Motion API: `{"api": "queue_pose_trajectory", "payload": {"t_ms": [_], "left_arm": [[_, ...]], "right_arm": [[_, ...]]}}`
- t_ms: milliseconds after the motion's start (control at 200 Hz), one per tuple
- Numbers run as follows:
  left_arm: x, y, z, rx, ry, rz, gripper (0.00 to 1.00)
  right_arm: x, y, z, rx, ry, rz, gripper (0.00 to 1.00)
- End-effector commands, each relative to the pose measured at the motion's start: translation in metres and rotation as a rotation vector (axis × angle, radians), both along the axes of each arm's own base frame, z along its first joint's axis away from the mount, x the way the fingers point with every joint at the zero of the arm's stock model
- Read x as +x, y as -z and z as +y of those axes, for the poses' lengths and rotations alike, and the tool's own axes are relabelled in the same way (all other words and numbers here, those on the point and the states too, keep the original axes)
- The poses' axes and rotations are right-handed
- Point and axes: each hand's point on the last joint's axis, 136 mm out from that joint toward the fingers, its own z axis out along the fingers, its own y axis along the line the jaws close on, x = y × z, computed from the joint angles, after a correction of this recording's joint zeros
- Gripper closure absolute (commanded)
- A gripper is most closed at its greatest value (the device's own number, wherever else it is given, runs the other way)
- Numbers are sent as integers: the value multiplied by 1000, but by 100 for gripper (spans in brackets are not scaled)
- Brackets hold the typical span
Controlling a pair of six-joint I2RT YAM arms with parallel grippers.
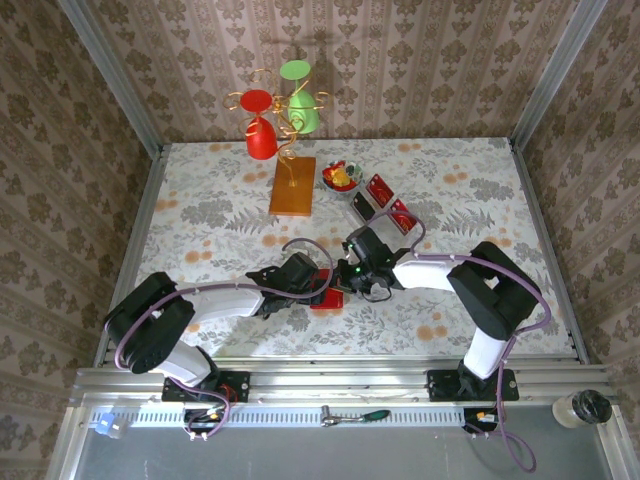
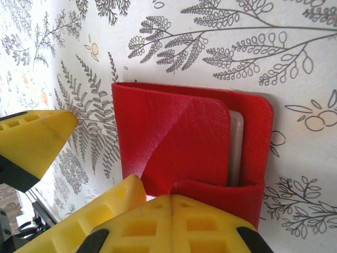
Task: Put the credit cards into the card holder
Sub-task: Close the button on the card holder.
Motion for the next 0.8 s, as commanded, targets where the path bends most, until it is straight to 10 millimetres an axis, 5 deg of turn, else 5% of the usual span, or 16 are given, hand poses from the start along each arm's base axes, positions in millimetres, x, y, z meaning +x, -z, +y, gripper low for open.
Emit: {"api": "queue_pose_trajectory", "payload": {"t_ms": [0, 795], "left_arm": [[-16, 16, 9, 48, 21, 63, 0], [-5, -11, 10, 32, 5, 6, 0]], "right_arm": [[-29, 54, -40, -189, 57, 153, 100], [5, -12, 0, -28, 3, 46, 64]]}}
